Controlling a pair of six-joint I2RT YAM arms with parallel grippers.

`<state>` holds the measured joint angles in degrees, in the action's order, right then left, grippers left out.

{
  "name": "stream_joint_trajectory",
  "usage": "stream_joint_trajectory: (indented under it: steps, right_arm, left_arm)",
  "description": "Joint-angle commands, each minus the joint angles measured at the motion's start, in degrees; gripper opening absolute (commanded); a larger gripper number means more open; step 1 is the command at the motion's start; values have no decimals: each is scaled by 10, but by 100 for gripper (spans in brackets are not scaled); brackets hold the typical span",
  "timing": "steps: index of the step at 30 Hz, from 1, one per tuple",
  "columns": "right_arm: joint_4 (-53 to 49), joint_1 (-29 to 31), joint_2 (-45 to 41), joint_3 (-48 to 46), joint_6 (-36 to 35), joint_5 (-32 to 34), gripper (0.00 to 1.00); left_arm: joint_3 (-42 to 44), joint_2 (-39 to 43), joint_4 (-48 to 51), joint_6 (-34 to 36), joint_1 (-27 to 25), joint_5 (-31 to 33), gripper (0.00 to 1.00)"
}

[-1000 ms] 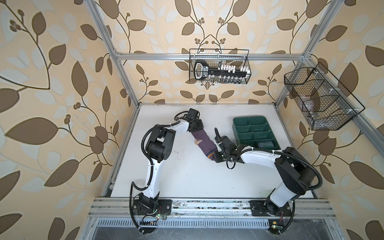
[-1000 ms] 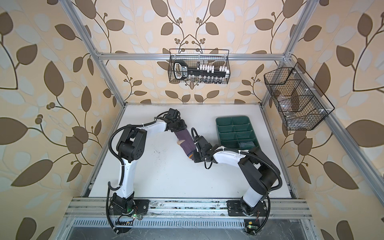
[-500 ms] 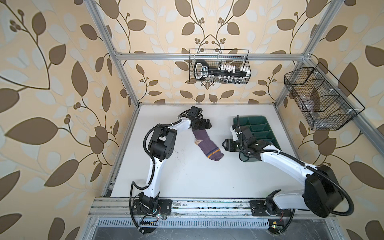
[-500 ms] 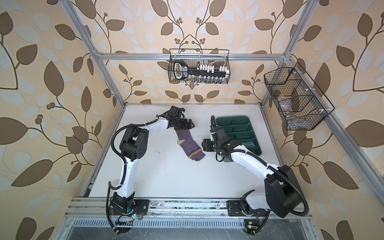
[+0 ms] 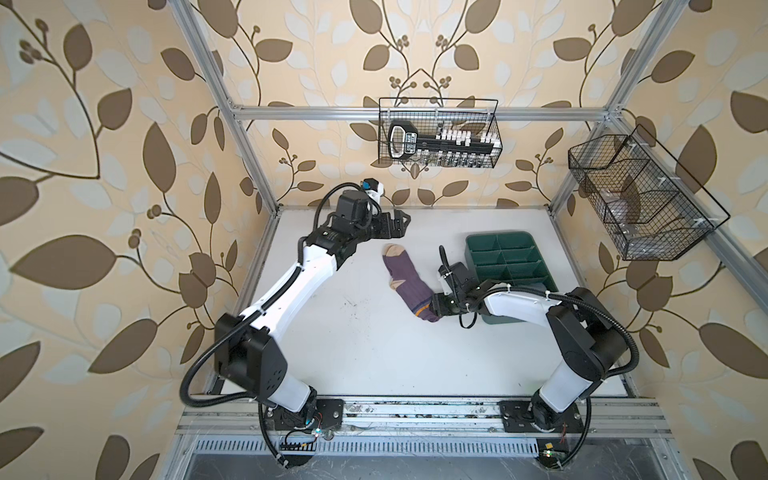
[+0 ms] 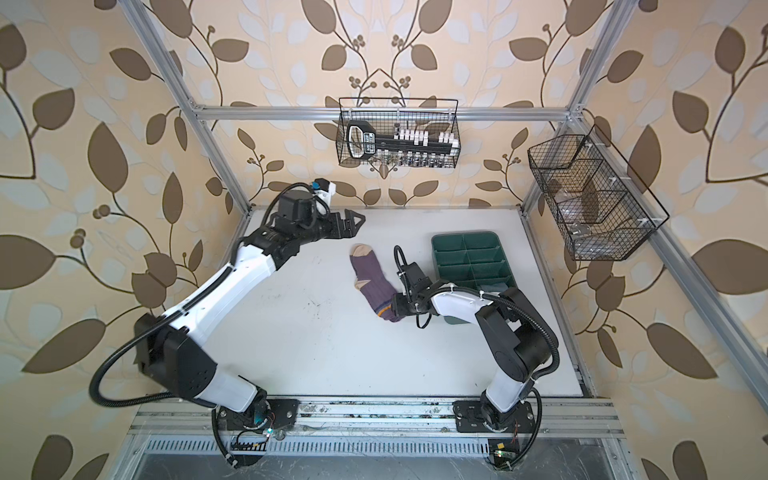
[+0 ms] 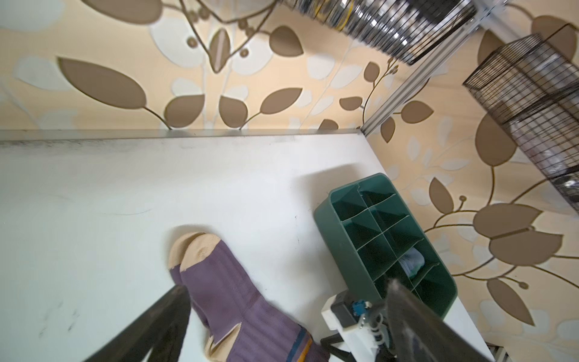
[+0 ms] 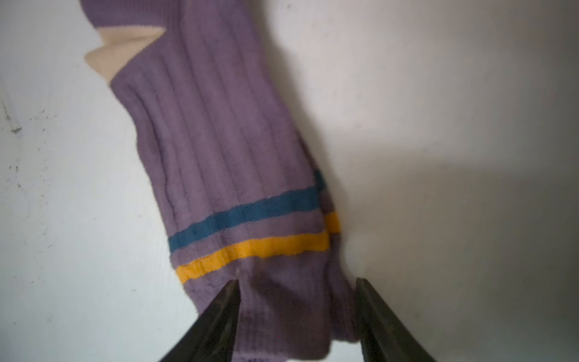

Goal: Roll the socks

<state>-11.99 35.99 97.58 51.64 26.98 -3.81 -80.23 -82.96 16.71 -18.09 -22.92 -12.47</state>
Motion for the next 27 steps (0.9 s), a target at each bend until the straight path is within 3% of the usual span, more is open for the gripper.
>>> stream_joint_trajectory:
  steps: [1, 7, 10, 13, 18, 24, 27]
  right_arm:
    - [20, 45, 0, -31, 32, 6, 53]
    - [52, 159, -27, -60, 79, -12, 53]
    - [34, 201, -58, -53, 57, -8, 56]
    - [-4, 199, -127, -63, 3, 42, 59]
    - [40, 202, -255, -126, -181, 144, 60]
    - [135, 225, -350, -232, -569, 39, 53]
    - [98, 218, -314, -212, -700, 59, 53]
  left_arm:
    - [48, 71, 53, 15, -3, 39, 99]
    - [128, 211, 119, 53, -3, 94, 99]
    - [161, 266, 140, 84, -3, 111, 99]
    - [190, 302, 148, 131, -3, 110, 99]
    - [245, 359, 131, 209, -13, 82, 99]
    - [350, 489, 78, 296, -16, 19, 99]
    - [379, 538, 83, 326, -16, 17, 99]
